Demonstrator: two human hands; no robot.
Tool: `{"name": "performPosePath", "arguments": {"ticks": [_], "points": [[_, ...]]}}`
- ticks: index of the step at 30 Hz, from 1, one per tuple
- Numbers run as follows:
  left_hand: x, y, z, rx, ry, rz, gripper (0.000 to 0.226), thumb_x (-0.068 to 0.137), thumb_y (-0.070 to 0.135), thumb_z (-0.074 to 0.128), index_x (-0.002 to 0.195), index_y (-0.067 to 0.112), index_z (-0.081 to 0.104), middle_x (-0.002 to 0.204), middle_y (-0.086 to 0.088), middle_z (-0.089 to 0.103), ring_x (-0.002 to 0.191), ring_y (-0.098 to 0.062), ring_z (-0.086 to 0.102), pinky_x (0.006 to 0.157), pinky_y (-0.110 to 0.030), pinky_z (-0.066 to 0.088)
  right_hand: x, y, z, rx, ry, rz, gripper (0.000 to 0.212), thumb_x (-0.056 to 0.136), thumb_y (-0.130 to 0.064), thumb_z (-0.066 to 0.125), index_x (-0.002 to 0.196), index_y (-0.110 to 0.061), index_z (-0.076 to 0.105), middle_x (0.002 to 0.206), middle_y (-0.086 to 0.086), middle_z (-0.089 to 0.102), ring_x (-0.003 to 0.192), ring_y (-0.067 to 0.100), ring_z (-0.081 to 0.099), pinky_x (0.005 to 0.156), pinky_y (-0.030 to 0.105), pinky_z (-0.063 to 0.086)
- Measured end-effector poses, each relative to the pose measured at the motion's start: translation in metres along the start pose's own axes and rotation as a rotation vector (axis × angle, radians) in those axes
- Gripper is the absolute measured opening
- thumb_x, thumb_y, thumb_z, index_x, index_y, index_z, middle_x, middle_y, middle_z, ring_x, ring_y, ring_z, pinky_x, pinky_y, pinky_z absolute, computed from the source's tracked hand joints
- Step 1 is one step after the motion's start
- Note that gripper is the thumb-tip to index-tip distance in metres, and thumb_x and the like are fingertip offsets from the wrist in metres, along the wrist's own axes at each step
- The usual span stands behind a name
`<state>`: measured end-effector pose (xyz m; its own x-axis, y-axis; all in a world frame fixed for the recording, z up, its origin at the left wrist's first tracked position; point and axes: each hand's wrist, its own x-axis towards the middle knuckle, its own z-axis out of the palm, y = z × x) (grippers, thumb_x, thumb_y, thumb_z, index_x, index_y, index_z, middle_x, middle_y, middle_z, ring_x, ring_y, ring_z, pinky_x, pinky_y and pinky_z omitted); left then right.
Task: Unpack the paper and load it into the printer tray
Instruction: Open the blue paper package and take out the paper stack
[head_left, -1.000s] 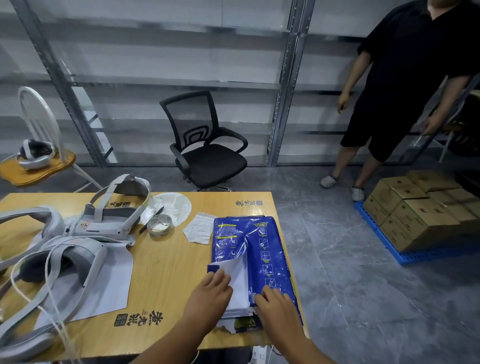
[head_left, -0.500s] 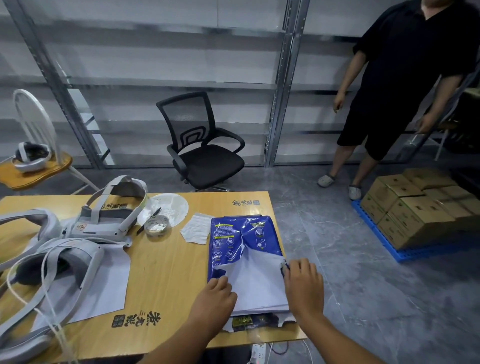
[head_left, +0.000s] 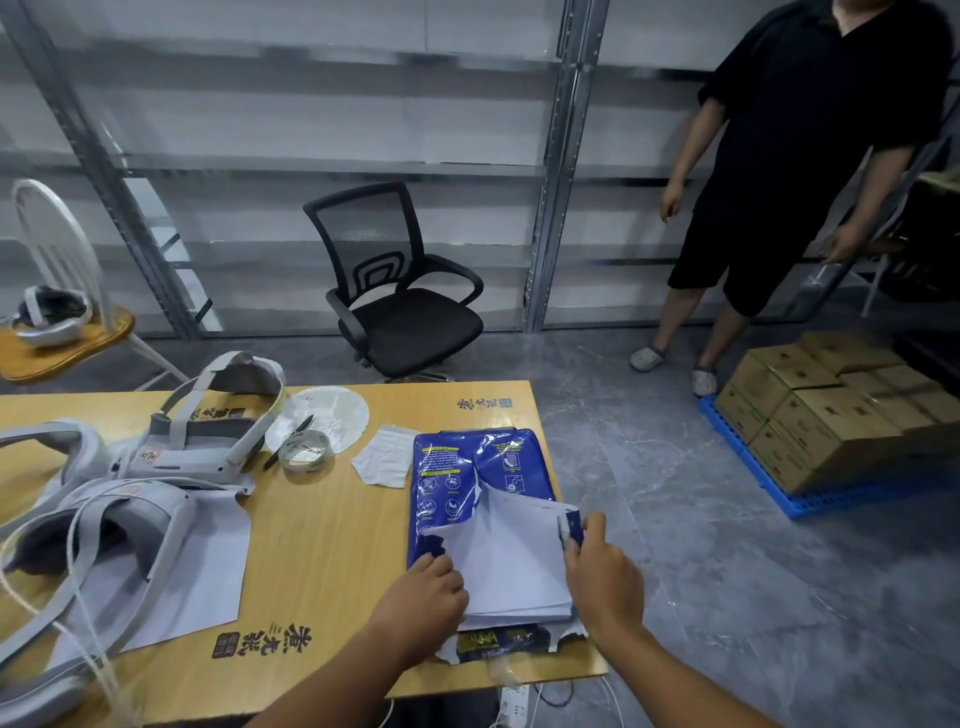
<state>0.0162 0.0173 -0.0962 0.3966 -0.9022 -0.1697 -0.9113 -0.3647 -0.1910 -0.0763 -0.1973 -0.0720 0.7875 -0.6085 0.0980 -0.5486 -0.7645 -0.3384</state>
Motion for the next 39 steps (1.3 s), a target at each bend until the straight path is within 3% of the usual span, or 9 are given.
{"name": "performPosePath", "arguments": {"ticks": [6, 10, 14, 18, 24, 30, 33, 35, 39], "points": [[0.0, 0.001, 0.014, 0.043, 0.062, 0.054, 0.024, 0.063, 0.025, 0.08, 0.076, 0.019, 0.061, 0.069, 0.0, 0.064, 0.06, -0.019, 0.059, 0.067, -0.035, 0.057, -0.028, -0.01, 0.027, 0.027, -0.109, -0.37, 0.011, 0.087, -0.031, 0.051, 0.096, -0.025, 0.049, 0.079, 0.0, 0.068, 0.069, 0.024, 0.065, 0.053, 0.033, 0.049], [0.0, -0.002, 0.022, -0.021, 0.081, 0.048, 0.024, 0.064, 0.031, 0.078, 0.082, 0.027, 0.063, 0.08, 0.007, 0.065, 0.068, -0.013, 0.06, 0.069, -0.029, 0.056, -0.038, -0.012, 0.039, -0.14, -0.125, -0.61, 0.015, 0.074, -0.042, 0.056, 0.086, -0.034, 0.059, 0.08, -0.013, 0.064, 0.07, 0.011, 0.058, 0.056, 0.026, 0.049], [0.0, -0.013, 0.023, -0.117, 0.074, 0.03, 0.019, 0.066, 0.036, 0.074, 0.081, 0.034, 0.063, 0.086, 0.014, 0.066, 0.072, -0.008, 0.061, 0.069, -0.025, 0.054, -0.033, -0.009, 0.044, -0.252, -0.122, -0.7, 0.016, 0.073, -0.046, 0.052, 0.08, -0.034, 0.061, 0.076, -0.014, 0.06, 0.068, 0.011, 0.057, 0.054, 0.027, 0.048], [0.003, -0.012, 0.019, -0.064, 0.085, 0.067, 0.014, 0.071, 0.041, 0.058, 0.075, 0.03, 0.066, 0.077, 0.012, 0.066, 0.065, -0.01, 0.061, 0.065, -0.025, 0.053, -0.028, -0.007, 0.045, -0.273, -0.145, -0.712, 0.017, 0.067, -0.045, 0.065, 0.079, -0.034, 0.061, 0.078, -0.014, 0.06, 0.07, 0.012, 0.057, 0.053, 0.029, 0.048], [0.007, -0.02, 0.015, -0.072, 0.071, 0.097, 0.022, 0.063, 0.052, 0.064, 0.068, 0.032, 0.069, 0.073, 0.015, 0.066, 0.062, -0.004, 0.061, 0.06, -0.021, 0.053, -0.027, -0.004, 0.051, -0.305, -0.14, -0.749, 0.01, 0.069, -0.036, 0.068, 0.073, -0.03, 0.061, 0.074, -0.012, 0.061, 0.066, 0.014, 0.058, 0.05, 0.03, 0.047], [0.003, -0.025, 0.007, -0.142, 0.1, 0.065, 0.016, 0.079, 0.04, 0.065, 0.086, 0.028, 0.071, 0.095, 0.008, 0.07, 0.082, -0.011, 0.066, 0.077, -0.031, 0.056, -0.026, 0.0, 0.054, -0.295, -0.131, -0.765, 0.01, 0.072, -0.029, 0.069, 0.073, -0.028, 0.059, 0.075, -0.009, 0.062, 0.066, 0.016, 0.057, 0.053, 0.032, 0.045], [0.005, -0.02, 0.009, -0.085, 0.006, 0.085, 0.015, 0.087, 0.02, 0.06, 0.1, 0.014, 0.065, 0.104, -0.007, 0.068, 0.091, -0.027, 0.064, 0.087, -0.044, 0.051, -0.027, -0.002, 0.05, -0.244, -0.137, -0.752, 0.006, 0.077, -0.036, 0.061, 0.078, -0.03, 0.06, 0.078, -0.011, 0.062, 0.069, 0.014, 0.057, 0.055, 0.03, 0.046], [0.006, -0.017, 0.01, 0.011, -0.017, 0.131, 0.011, 0.085, 0.018, 0.063, 0.094, 0.012, 0.063, 0.091, -0.01, 0.067, 0.078, -0.029, 0.064, 0.079, -0.044, 0.053, -0.028, -0.002, 0.044, -0.206, -0.151, -0.727, 0.014, 0.078, -0.044, 0.055, 0.085, -0.033, 0.059, 0.082, -0.012, 0.061, 0.072, 0.013, 0.057, 0.058, 0.029, 0.047], [-0.002, -0.007, 0.02, 0.09, 0.068, 0.167, 0.019, 0.065, 0.03, 0.079, 0.066, 0.023, 0.062, 0.059, 0.004, 0.059, 0.047, -0.016, 0.055, 0.057, -0.028, 0.053, -0.033, 0.008, 0.035, -0.05, -0.138, -0.556, 0.035, 0.076, -0.051, 0.056, 0.104, -0.029, 0.06, 0.096, -0.008, 0.06, 0.086, 0.015, 0.057, 0.072, 0.033, 0.049]]}}
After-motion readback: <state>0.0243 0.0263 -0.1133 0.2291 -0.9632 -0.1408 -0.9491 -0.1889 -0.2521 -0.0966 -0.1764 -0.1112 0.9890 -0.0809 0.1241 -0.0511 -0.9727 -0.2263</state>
